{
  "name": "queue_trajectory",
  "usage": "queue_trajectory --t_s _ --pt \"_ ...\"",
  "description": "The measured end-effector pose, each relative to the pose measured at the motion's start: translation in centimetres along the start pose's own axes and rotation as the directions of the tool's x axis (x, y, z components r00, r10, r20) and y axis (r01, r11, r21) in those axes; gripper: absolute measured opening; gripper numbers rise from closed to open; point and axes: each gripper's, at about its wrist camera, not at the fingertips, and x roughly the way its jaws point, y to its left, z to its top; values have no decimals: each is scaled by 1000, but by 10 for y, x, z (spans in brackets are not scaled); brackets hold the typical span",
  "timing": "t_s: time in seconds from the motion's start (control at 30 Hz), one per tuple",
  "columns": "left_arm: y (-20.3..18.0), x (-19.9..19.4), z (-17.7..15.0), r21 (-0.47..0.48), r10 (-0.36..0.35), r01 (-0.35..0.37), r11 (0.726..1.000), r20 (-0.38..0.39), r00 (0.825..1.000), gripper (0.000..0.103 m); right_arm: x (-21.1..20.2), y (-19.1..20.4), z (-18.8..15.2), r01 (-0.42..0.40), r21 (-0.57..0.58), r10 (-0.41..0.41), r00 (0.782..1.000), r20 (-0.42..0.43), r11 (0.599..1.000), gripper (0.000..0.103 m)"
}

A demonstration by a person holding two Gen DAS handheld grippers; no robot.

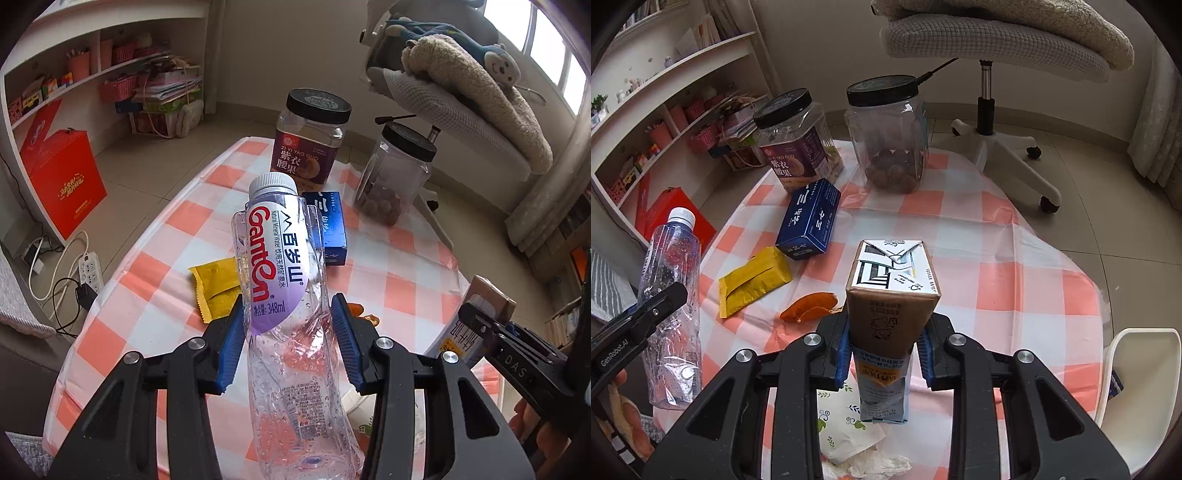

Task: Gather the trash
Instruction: 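Grasp the blue milk carton with the right gripper while the left gripper holds the bottle, then carry the bottle and carton over the white bin and open both grippers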

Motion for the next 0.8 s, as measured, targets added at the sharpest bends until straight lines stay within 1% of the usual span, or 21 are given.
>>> queue_trajectory --t_s 0.23,0.47,0.73,0.8 --pt "-22 -3 0 25 -20 20 999 8 1000 46 -21 -11 0 -1 16 0 999 38 1000 28" --pt "-48 -6 -4 67 -43 41 997 19 999 46 -42 -32 -1 11 44 -14 997 72 999 28" --pt "-79 -7 -8 108 -74 71 992 20 997 46 -70 -69 -3 59 106 -71 991 113 993 28" --pt "-88 -9 -9 124 -83 80 989 23 996 46 -79 -81 -4 82 124 -97 987 125 989 28"
